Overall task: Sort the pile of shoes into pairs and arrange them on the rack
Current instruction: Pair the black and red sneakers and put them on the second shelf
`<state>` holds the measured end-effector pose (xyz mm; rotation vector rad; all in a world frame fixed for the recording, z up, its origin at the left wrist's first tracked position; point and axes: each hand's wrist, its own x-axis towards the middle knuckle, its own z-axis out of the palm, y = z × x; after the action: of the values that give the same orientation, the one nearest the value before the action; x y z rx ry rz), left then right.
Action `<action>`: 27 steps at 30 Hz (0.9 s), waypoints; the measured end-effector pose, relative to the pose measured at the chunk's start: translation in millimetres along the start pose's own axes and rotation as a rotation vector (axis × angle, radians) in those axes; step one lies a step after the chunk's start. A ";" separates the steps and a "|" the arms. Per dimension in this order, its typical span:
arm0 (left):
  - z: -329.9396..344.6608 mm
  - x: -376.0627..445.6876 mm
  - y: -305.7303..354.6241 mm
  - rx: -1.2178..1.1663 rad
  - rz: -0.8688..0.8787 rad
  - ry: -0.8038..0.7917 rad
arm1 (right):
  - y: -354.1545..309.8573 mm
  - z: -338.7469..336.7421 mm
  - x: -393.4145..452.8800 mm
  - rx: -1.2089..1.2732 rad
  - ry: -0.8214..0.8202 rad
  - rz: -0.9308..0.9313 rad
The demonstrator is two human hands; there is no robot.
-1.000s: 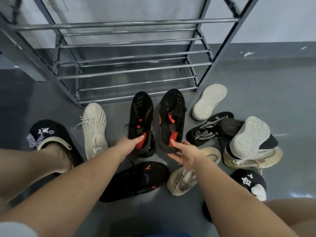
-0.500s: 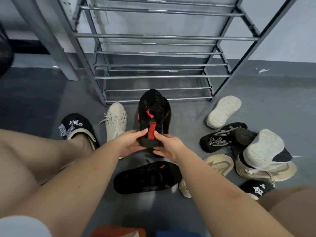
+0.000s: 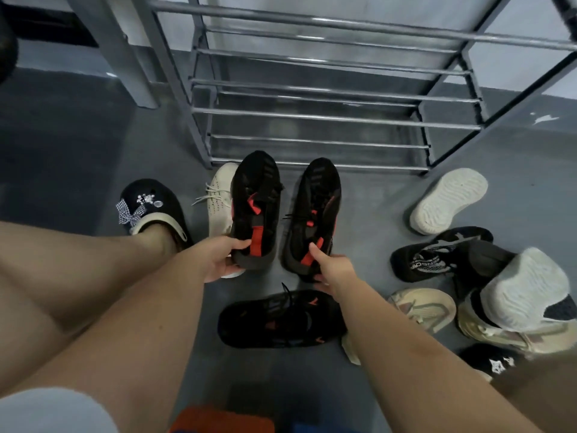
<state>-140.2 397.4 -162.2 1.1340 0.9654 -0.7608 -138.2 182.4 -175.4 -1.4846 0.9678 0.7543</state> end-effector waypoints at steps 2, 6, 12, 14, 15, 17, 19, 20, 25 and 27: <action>3.3 5.2 -2.6 0.002 -0.029 -0.004 | 1.3 3.8 7.1 -0.018 -0.006 0.019; 8.9 14.3 -6.1 -0.005 -0.035 0.007 | -0.1 7.3 18.6 -0.064 -0.007 0.033; 18.3 5.8 -1.5 0.029 -0.020 0.038 | 0.1 3.1 13.1 0.155 -0.066 0.034; 20.0 -1.3 1.3 0.013 -0.024 0.040 | -1.2 0.7 7.4 0.251 -0.103 0.039; 21.6 -6.7 2.7 -0.010 -0.023 0.030 | -2.2 -1.5 3.8 0.284 -0.117 0.041; 25.9 -17.7 3.4 -0.058 -0.010 -0.007 | -4.8 -6.1 -5.3 0.324 -0.138 0.035; 29.7 -28.0 1.4 -0.063 0.008 -0.043 | -6.0 -11.0 -16.2 0.335 -0.163 0.013; 31.0 -32.3 0.3 -0.045 0.024 -0.062 | -5.9 -13.9 -21.1 0.340 -0.175 -0.001; 39.0 -56.6 3.5 0.059 0.138 -0.136 | -10.9 -30.8 -44.7 0.377 -0.202 -0.079; 44.4 -66.3 6.0 0.065 0.167 -0.162 | -16.5 -38.8 -55.4 0.391 -0.208 -0.103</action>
<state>-151.3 357.7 -93.7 1.1744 0.7064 -0.7404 -151.1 152.9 -113.8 -1.0840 0.8193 0.5913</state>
